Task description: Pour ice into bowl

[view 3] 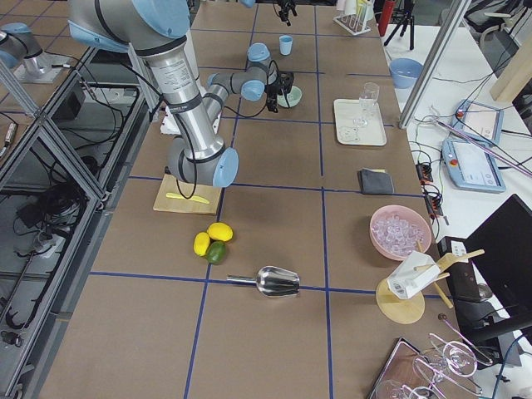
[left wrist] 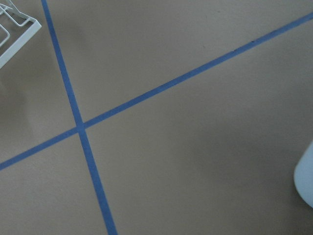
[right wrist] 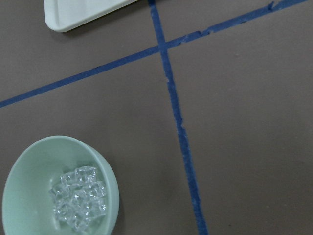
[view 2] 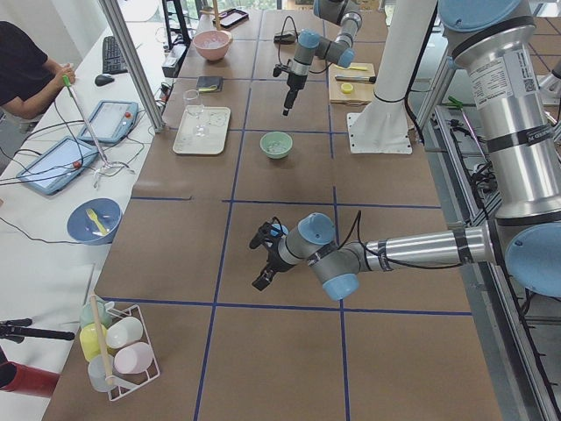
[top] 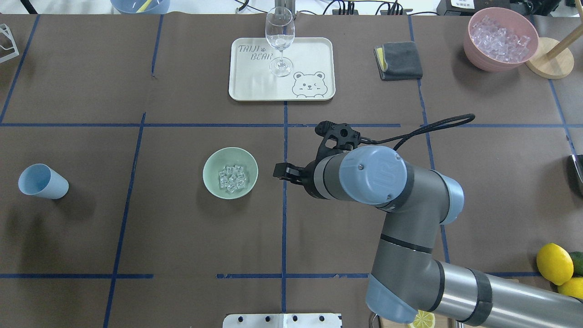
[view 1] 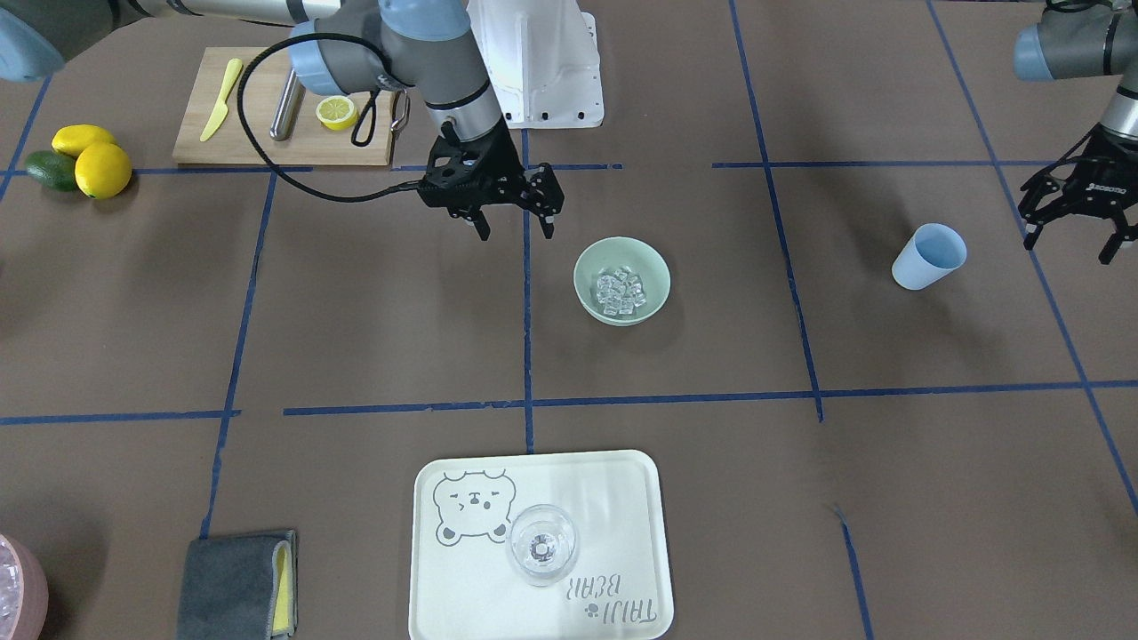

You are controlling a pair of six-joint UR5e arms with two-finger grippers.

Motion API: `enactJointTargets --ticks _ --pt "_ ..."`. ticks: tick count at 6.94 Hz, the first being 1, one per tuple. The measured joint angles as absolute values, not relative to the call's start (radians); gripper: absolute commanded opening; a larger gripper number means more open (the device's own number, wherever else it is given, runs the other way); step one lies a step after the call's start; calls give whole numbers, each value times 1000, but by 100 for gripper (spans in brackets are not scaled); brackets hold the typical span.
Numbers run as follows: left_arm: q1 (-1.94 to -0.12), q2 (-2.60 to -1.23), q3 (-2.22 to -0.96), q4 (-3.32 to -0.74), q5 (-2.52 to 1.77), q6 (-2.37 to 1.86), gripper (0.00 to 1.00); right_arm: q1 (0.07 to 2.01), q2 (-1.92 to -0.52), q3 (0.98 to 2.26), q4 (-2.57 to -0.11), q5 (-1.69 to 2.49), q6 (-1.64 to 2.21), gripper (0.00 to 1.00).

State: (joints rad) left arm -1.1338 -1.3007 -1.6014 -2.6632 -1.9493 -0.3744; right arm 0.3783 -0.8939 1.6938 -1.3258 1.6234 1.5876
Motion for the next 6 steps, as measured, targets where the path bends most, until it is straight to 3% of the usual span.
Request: enactJointTargets --ticks 2,5,6 --pt "-1291 -1442 -1601 -2438 -2067 -212 100 372 -754 1530 -1339 1618 1598 79" --pt "-1330 -1476 -1608 -2374 -2090 -154 100 371 -660 1384 -1342 1619 1646 77" --pt "-1333 -1476 -1611 -2372 -2091 -152 100 371 -656 1365 -1345 1624 1646 58"
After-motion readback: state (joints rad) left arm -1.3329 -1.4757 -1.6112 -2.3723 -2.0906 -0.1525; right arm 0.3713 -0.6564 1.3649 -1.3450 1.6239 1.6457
